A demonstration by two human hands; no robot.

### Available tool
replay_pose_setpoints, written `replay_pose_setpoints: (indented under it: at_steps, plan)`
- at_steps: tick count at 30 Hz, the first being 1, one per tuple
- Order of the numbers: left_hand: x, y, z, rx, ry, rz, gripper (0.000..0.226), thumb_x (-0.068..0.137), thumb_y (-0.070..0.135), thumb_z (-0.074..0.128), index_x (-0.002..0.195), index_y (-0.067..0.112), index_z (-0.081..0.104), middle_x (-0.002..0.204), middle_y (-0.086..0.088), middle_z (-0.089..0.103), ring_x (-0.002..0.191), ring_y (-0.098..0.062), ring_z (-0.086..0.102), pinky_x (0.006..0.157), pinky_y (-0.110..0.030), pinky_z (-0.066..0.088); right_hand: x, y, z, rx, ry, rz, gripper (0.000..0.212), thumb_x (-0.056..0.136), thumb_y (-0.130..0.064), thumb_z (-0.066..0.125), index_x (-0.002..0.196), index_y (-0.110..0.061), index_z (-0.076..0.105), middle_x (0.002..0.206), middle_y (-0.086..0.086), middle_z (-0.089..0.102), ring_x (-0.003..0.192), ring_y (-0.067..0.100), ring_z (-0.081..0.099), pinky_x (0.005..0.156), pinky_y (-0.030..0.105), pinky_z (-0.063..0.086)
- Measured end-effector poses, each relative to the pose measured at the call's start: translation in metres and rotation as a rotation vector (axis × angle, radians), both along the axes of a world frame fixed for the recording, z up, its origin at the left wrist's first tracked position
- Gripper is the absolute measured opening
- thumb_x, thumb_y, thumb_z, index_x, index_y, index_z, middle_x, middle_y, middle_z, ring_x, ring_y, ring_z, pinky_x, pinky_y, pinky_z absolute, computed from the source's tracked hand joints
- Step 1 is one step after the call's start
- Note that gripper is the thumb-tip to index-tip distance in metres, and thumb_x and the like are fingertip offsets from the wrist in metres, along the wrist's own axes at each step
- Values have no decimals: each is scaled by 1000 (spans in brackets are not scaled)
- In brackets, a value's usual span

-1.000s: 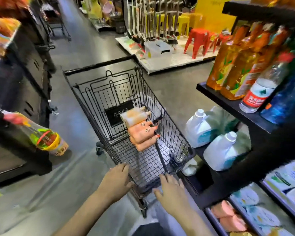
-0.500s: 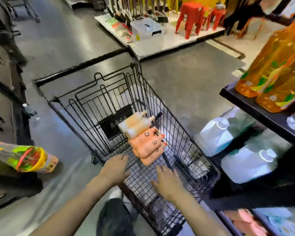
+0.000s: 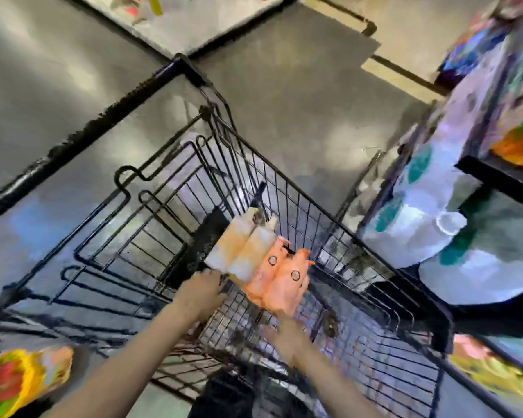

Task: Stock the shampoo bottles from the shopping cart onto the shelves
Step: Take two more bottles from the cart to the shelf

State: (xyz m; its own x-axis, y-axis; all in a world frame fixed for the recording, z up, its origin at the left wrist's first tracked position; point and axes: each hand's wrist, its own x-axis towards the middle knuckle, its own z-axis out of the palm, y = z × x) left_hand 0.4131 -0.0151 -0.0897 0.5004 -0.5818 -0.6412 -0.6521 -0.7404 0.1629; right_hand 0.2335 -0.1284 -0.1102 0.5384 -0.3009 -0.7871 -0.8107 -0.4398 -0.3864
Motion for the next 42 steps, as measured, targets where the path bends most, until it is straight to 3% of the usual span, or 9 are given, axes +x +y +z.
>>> replay_pose_setpoints:
  at_steps: [5, 8, 10, 13, 19, 24, 29, 34, 42]
  plan:
    - [46, -20, -29, -44, 14, -5, 57, 96, 34, 45, 143, 8, 28, 140, -12, 41, 124, -29, 46, 93, -39, 46, 58, -6, -29, 92, -35, -313, 55, 96, -39, 48, 138, -9, 30, 135, 12, 49, 113, 26, 51, 88, 31, 43]
    - [70, -32, -55, -89, 57, 38, 49, 94, 29, 45, 136, 6, 39, 135, -13, 45, 120, -30, 48, 96, -40, 45, 103, -18, -51, 87, -136, -475, 57, 86, -53, 58, 127, -19, 36, 127, 4, 54, 109, 26, 57, 83, 29, 46]
    - [83, -38, -71, -112, 79, 37, 47, 92, 27, 42, 134, 6, 39, 134, -14, 45, 117, -31, 49, 94, -39, 45, 124, -26, -87, 83, -173, -582, 77, 71, -70, 59, 125, -20, 35, 129, 9, 50, 113, 29, 55, 88, 39, 50]
    - [93, -46, -80, -138, 119, 49, 50, 91, 21, 47, 137, 6, 33, 131, -16, 45, 115, -31, 51, 88, -40, 46, 156, -33, -88, 36, -125, -730, 99, 71, -68, 63, 137, -3, 29, 139, 18, 42, 112, 30, 53, 83, 36, 47]
    - [94, -49, -93, -163, 169, 62, 51, 94, 19, 47, 141, 8, 30, 133, -15, 41, 114, -33, 51, 91, -39, 44, 159, -45, -103, -23, -83, -828, 77, 73, -44, 77, 127, -5, 39, 128, 12, 54, 113, 31, 55, 92, 37, 48]
    - [89, -56, -92, -161, 109, 122, 46, 92, 23, 50, 133, 8, 36, 129, -14, 43, 109, -32, 53, 84, -39, 46, 124, -48, -88, 105, -206, -904, 57, 71, -26, 81, 118, -14, 51, 110, 0, 64, 91, 18, 62, 80, 30, 51]
    - [71, -80, -93, 12, -80, 133, 82, 79, 52, 66, 136, 5, 29, 135, -12, 37, 119, -29, 48, 82, -35, 49, 71, -45, -71, 289, -253, -1047, 47, 82, -14, 72, 122, -11, 48, 110, 4, 62, 92, 18, 63, 65, 23, 55]
    - [63, -85, -102, 56, -209, 117, 91, 74, 47, 73, 138, 4, 24, 138, -12, 36, 119, -27, 47, 78, -32, 52, 32, -41, -59, 380, -286, -1150, 43, 85, -16, 70, 122, -18, 49, 113, 3, 65, 93, 18, 67, 57, 23, 54]
    - [47, -56, -74, 0, 251, 365, 73, 69, 50, 76, 122, 6, 49, 120, -11, 59, 106, -29, 59, 80, -31, 48, -5, -39, -33, 351, -321, -1125, 57, 83, -13, 72, 131, -8, 43, 111, 3, 63, 93, 16, 65, 65, 21, 55]
